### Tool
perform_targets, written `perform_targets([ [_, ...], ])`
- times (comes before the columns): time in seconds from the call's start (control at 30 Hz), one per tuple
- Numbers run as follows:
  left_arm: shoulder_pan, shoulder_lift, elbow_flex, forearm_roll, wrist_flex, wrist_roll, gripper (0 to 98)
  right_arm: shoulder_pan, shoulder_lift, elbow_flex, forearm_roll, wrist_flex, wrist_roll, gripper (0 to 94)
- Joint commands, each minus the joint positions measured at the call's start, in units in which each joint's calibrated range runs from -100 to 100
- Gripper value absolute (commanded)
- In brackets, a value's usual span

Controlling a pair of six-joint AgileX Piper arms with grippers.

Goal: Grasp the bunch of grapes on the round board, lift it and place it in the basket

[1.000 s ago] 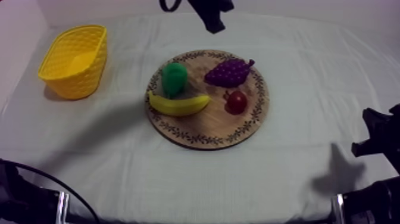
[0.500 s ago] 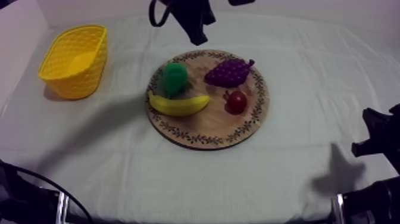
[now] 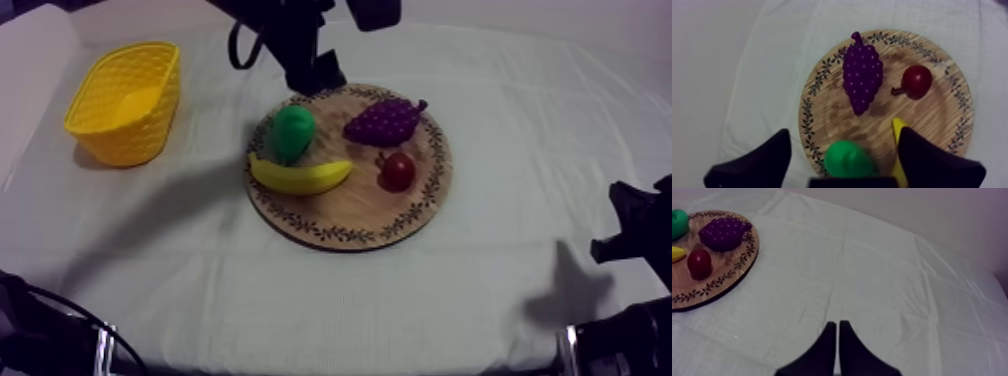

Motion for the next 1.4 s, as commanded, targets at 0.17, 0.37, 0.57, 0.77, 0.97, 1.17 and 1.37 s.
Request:
perform_targets([
  [0.17, 0.37, 1.2, 0.77, -0.02, -1.16, -0.29, 96.2, 0.01, 0.03, 0.04, 0.0, -0.01, 0.02, 0.2],
  [0.37, 0.98, 5.27, -0.64, -0.21, -2.92, -0.13, 96.4, 0.01, 0.03, 0.04, 0.0, -0.01, 0.02, 0.2],
  [0.57, 0.29, 12.34, -4.9, 0.27, -4.19, -0.53, 96.1, 0.01, 0.03, 0.04, 0.0, -0.01, 0.02, 0.2],
  [0.77, -0.46, 18.68, -8.87, 0.91, -4.5, -1.42, 96.1, 0.01, 0.03, 0.04, 0.0, -0.01, 0.02, 0.2],
  [0.97, -0.99, 23.47, -13.08, 2.96, -4.02, -3.62, 95.8, 0.01, 0.03, 0.04, 0.0, -0.01, 0.02, 0.2],
  [1.17, -0.78, 27.28, -17.11, 4.47, -3.1, -5.24, 94.1, 0.01, 0.03, 0.04, 0.0, -0.01, 0.02, 0.2],
  [1.37, -0.63, 31.27, -21.89, 6.39, -1.48, -6.94, 90.6, 0.01, 0.03, 0.04, 0.0, -0.01, 0.02, 0.2],
])
